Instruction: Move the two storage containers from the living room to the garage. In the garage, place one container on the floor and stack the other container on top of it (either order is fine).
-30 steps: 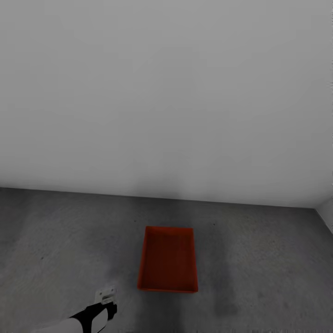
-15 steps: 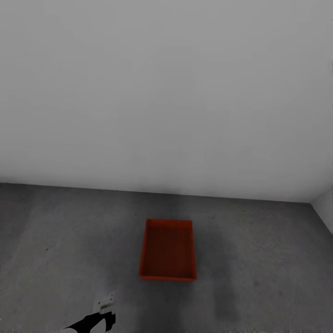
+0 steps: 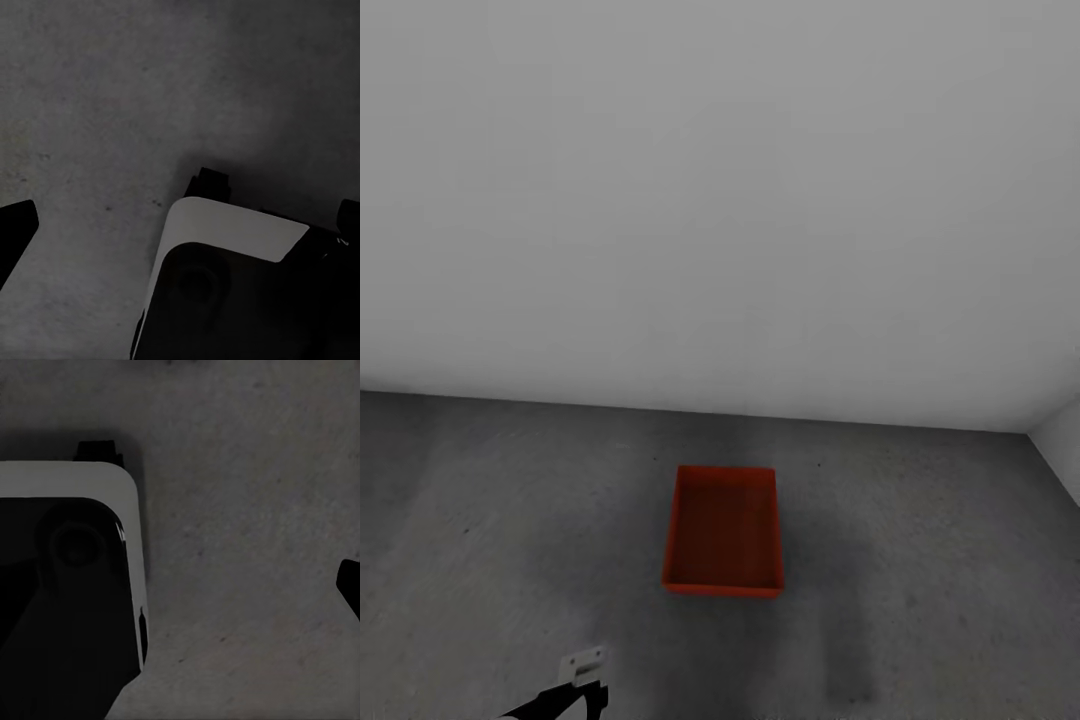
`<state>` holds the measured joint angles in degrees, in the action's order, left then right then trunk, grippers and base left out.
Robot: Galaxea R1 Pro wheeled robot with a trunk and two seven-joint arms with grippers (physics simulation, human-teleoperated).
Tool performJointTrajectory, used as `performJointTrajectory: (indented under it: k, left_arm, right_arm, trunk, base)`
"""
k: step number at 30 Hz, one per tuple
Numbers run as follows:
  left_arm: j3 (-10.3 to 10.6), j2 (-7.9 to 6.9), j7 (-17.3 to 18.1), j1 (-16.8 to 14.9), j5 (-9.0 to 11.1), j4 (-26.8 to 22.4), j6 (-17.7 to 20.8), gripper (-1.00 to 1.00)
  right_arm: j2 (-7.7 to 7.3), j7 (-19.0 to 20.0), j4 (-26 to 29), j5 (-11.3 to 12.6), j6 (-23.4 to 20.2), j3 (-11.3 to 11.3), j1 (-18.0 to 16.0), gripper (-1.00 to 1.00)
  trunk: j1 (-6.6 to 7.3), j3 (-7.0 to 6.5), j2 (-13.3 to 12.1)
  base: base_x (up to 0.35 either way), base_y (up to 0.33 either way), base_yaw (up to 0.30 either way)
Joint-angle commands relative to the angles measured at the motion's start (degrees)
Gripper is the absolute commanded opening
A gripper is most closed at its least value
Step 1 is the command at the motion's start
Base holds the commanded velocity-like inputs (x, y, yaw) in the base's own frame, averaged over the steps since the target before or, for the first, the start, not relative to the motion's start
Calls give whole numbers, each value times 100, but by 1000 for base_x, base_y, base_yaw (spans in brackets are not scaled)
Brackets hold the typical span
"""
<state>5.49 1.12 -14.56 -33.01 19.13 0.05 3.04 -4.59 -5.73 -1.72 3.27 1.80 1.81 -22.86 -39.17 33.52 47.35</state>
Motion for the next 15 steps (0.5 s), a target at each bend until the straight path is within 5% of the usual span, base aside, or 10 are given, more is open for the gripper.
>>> performJointTrajectory:
  k: [1, 15]
  left_arm:
    - [49, 2, -21, 0, 38, 1, 19, 100]
    - [49, -22, -18, 507, 29, -4, -5, 100]
  right_arm:
    - [1, -5, -19, 34, 16, 21, -11, 100]
    - [35, 101, -21, 17, 40, 21, 1, 100]
  trunk:
    - [-1, 4, 4]
    - [-1, -91, 4]
  base:
    - [-3, 1, 0]
    - [0, 0, 0]
